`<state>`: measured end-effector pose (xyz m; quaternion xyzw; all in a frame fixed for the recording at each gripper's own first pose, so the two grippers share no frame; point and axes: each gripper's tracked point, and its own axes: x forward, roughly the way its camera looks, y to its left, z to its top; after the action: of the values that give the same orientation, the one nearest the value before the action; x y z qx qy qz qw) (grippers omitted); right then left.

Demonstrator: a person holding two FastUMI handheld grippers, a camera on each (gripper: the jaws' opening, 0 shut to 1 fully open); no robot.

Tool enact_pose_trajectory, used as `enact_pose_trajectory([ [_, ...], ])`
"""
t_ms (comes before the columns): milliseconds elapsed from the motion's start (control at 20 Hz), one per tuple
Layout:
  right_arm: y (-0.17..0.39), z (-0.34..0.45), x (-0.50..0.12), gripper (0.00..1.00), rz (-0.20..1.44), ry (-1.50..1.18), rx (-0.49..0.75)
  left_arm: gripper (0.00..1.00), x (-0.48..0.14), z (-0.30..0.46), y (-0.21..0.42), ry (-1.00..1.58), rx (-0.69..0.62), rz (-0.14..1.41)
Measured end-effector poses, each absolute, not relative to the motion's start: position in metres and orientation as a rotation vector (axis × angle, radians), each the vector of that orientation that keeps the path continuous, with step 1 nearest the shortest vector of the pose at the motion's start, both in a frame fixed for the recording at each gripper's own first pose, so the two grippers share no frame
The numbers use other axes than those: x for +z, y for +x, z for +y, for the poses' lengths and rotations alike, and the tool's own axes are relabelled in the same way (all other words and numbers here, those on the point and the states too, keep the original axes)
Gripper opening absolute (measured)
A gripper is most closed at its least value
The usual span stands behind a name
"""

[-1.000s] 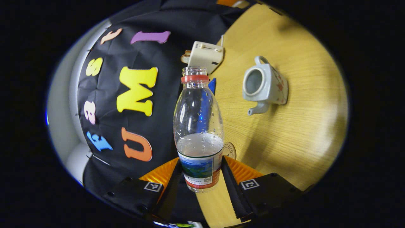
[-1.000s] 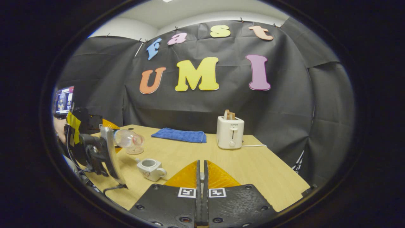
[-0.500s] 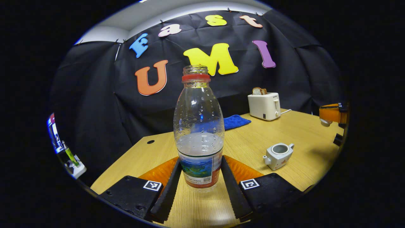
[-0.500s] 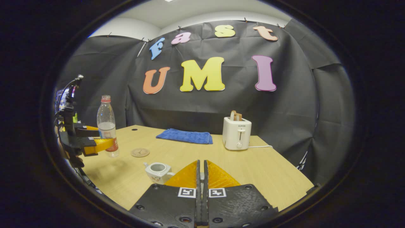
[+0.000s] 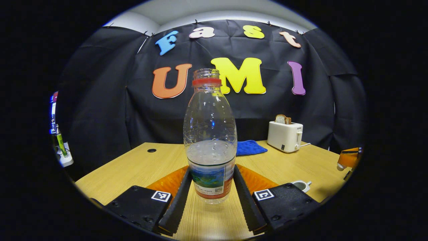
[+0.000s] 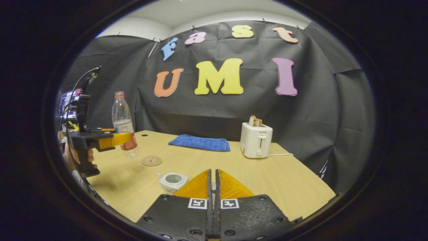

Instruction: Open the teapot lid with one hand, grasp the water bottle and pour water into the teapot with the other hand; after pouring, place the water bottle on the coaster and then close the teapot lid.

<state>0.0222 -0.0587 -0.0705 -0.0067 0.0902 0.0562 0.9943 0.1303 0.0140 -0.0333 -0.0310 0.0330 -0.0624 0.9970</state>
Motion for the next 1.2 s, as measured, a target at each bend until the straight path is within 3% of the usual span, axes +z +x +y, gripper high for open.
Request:
enact_pose_trajectory([
  [550, 0.034, -0.081, -0.083, 0.0, 0.21, -0.014, 0.063, 0.78, -0.081, 0.009, 0.199, -0.115, -0.144, 0.173],
  [1150, 0.038, -0.074, -0.092, 0.0, 0.234, -0.023, 0.071, 0.81, -0.099, 0.007, 0.209, -0.081, -0.145, 0.195],
  [1200, 0.038, -0.074, -0.092, 0.0, 0.235, -0.024, 0.072, 0.85, -0.099, 0.007, 0.209, -0.079, -0.142, 0.189],
])
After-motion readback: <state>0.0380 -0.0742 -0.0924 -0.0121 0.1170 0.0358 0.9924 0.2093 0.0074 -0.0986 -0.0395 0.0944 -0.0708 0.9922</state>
